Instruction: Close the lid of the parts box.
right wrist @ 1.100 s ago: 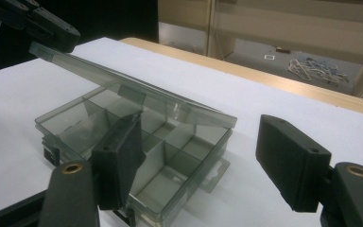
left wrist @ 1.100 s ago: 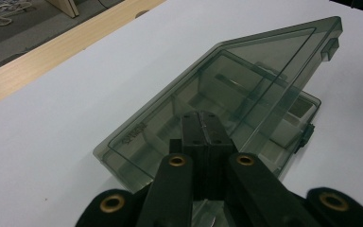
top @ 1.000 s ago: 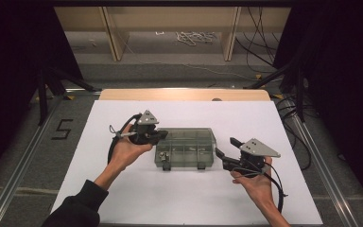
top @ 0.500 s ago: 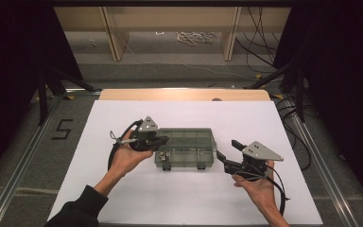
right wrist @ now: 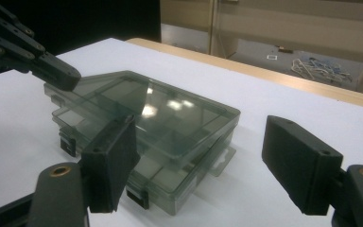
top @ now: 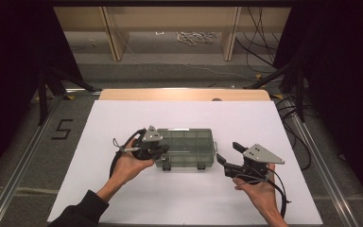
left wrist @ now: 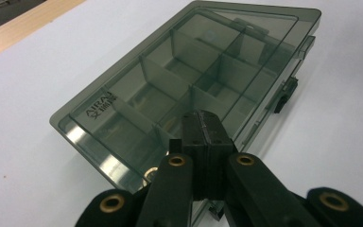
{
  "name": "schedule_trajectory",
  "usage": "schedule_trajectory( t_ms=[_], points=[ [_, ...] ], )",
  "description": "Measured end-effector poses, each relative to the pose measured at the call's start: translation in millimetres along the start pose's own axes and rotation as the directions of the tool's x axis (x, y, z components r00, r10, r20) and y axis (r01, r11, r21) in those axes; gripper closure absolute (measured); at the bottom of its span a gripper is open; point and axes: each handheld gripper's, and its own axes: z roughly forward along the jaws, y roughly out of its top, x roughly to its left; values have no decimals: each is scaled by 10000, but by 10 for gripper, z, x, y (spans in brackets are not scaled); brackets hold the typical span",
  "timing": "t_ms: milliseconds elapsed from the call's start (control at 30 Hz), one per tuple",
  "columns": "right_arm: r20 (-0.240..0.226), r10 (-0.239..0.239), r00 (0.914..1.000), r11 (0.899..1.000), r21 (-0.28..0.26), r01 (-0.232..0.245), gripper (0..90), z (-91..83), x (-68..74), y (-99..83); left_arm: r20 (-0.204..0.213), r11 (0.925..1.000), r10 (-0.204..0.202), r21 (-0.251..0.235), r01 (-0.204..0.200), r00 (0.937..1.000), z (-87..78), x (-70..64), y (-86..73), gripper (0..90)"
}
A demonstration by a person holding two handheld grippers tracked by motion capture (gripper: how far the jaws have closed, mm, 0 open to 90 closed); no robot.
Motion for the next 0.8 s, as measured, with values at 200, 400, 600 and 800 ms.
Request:
schedule_trajectory(
  t_ms=[200, 400, 600, 800],
  points=[
    [27, -187, 9998, 9997, -141, 188, 277, -9, 4, -7, 3, 10000, 25, 89, -25, 10000, 30, -31, -49, 892],
    [-118, -147, 9998, 9997, -215, 145, 277, -18, 16, -13, -54, 9998, 135, 126, -135, 9999, 58, -56, -103, 890],
    [-129, -149, 9998, 9996, -239, 146, 277, -17, 18, -19, -41, 9997, 171, 175, -171, 9998, 85, -79, -120, 891],
    [-85, -172, 9998, 9994, -295, 170, 276, -11, 17, -24, 0, 9993, 230, 292, -230, 9997, 119, -95, -148, 889]
  ],
)
